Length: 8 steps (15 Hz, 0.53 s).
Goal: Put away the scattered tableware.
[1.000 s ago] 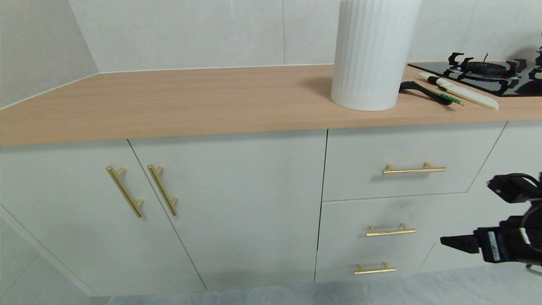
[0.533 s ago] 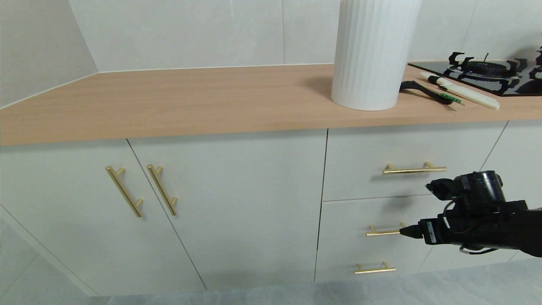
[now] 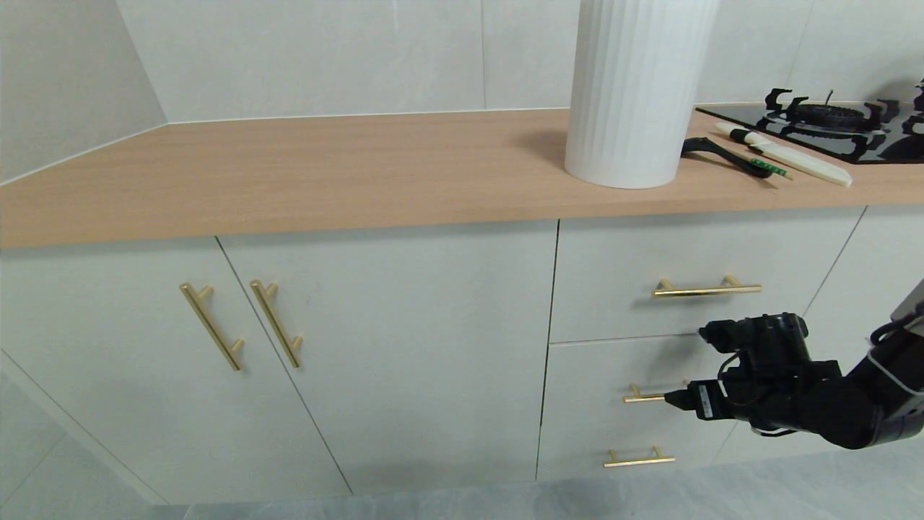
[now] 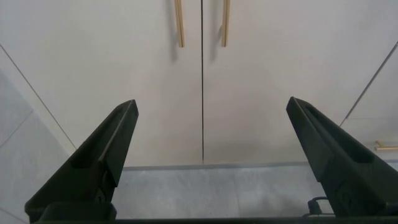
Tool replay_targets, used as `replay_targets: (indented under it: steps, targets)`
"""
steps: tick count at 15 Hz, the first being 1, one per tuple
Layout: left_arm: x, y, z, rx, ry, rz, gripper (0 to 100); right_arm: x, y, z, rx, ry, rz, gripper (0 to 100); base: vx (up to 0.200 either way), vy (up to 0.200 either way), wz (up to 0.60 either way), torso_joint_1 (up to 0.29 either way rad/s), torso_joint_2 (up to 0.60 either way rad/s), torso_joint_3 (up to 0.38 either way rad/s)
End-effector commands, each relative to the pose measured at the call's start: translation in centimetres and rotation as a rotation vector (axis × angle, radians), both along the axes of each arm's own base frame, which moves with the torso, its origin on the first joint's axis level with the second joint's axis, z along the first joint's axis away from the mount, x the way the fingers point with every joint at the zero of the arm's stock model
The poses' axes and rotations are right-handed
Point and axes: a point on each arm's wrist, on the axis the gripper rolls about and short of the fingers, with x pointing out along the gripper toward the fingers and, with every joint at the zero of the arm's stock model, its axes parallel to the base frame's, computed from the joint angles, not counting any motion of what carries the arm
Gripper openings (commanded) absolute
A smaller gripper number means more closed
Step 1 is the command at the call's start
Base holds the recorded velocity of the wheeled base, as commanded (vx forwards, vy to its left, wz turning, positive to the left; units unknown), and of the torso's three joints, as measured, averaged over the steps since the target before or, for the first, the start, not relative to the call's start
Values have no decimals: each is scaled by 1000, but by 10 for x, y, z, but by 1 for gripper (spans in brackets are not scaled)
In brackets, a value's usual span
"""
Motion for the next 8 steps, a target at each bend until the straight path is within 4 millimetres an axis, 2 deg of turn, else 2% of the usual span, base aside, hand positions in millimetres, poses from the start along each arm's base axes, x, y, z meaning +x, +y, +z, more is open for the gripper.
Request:
replay_targets:
  steps: [1, 5, 8]
  targets:
    - [0, 0, 0, -2, 1, 1, 100, 4, 0, -17, -21, 2, -19, 100, 0, 0, 0, 0, 0, 0]
    - [0, 0, 0, 0, 1, 1, 100, 14, 3, -24, -32, -92, -42, 100, 0, 0, 0, 0, 0, 0]
    - [0, 0, 0, -2, 1, 1, 100, 16, 7, -34, -58, -91, -60, 100, 0, 0, 0, 0, 0, 0]
